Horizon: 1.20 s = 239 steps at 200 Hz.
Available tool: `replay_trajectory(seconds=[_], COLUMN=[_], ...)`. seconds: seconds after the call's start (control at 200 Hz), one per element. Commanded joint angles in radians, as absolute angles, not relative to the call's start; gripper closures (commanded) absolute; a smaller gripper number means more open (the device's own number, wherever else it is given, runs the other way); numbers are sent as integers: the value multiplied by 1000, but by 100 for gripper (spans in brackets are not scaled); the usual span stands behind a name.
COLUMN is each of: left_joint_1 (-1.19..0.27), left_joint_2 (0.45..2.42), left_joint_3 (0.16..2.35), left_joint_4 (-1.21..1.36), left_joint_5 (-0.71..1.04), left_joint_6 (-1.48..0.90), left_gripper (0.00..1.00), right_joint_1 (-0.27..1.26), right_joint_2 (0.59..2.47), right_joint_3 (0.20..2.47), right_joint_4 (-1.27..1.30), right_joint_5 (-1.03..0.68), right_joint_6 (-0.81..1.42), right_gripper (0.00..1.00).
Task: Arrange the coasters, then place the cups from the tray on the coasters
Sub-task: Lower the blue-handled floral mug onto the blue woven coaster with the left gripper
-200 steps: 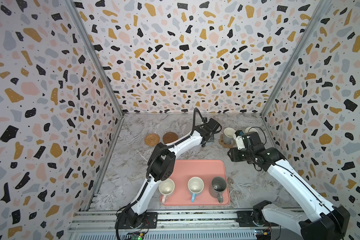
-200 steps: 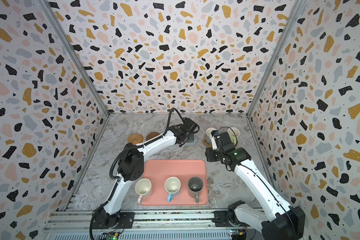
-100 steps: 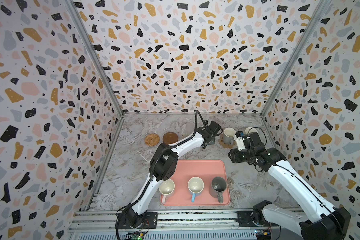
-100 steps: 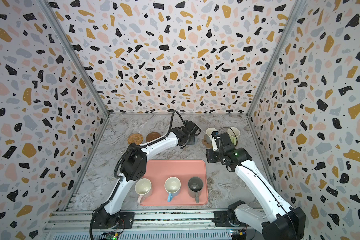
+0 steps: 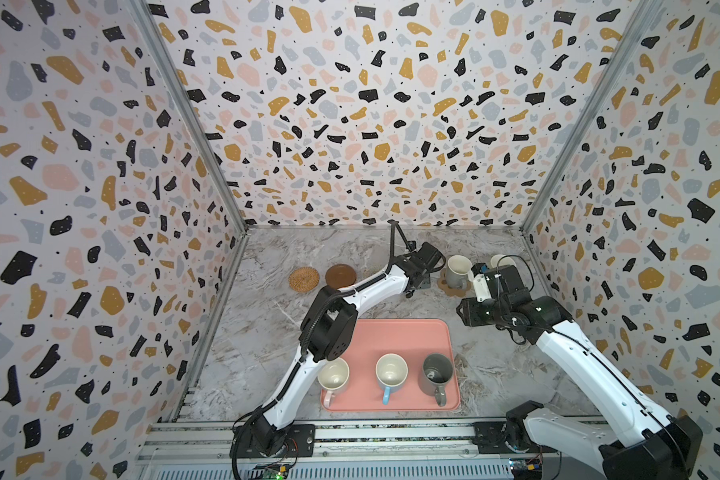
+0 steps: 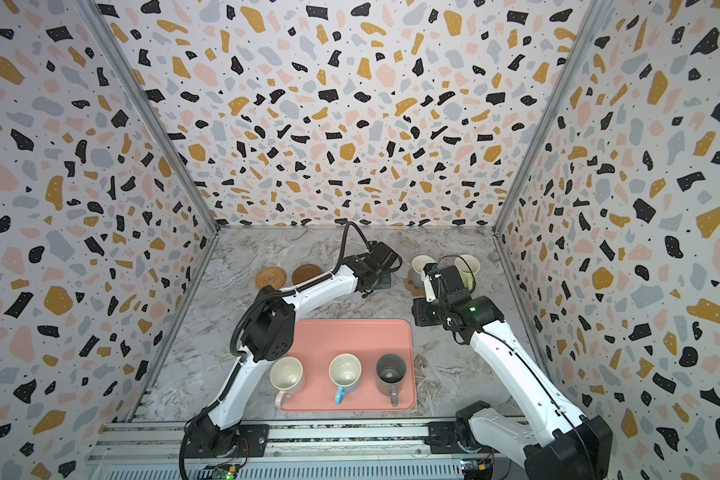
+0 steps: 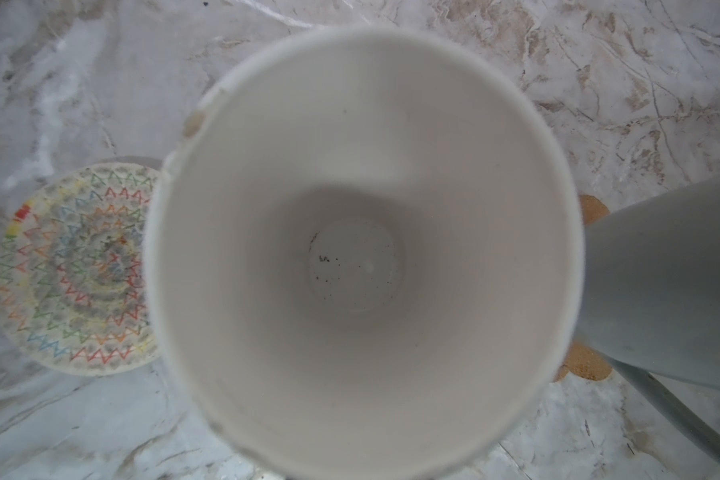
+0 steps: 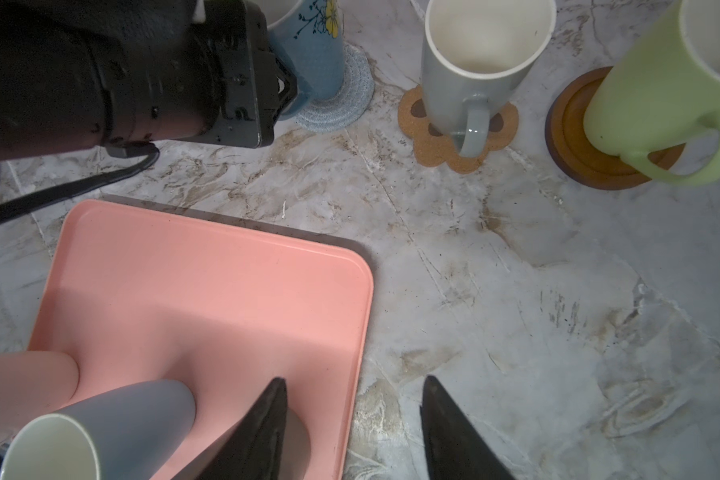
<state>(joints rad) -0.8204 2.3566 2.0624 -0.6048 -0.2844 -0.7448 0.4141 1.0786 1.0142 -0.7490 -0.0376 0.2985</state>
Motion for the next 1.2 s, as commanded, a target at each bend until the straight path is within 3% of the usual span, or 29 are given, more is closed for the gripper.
replay_trajectory(seconds=[0.0, 0.355, 1.191], left_joint_1=[-828, -827, -846], left_joint_2=[2356, 2361, 2337], left_joint_3=[2111, 2089, 2028], left_joint_4=[-549, -537, -497], left_joint_5=[-291, -282, -263], left_joint_6=[-747, -752, -771], left_gripper=[100, 98, 64], right_joint_1=[411, 411, 411], right_joint_2=[1054, 1054, 1050], right_joint_3=[1008, 1005, 1005], right_joint_4=[-780, -781, -786], right_joint_5=[-31, -32, -32], right_joint_6=[313, 319, 333], right_gripper=[46, 46, 46])
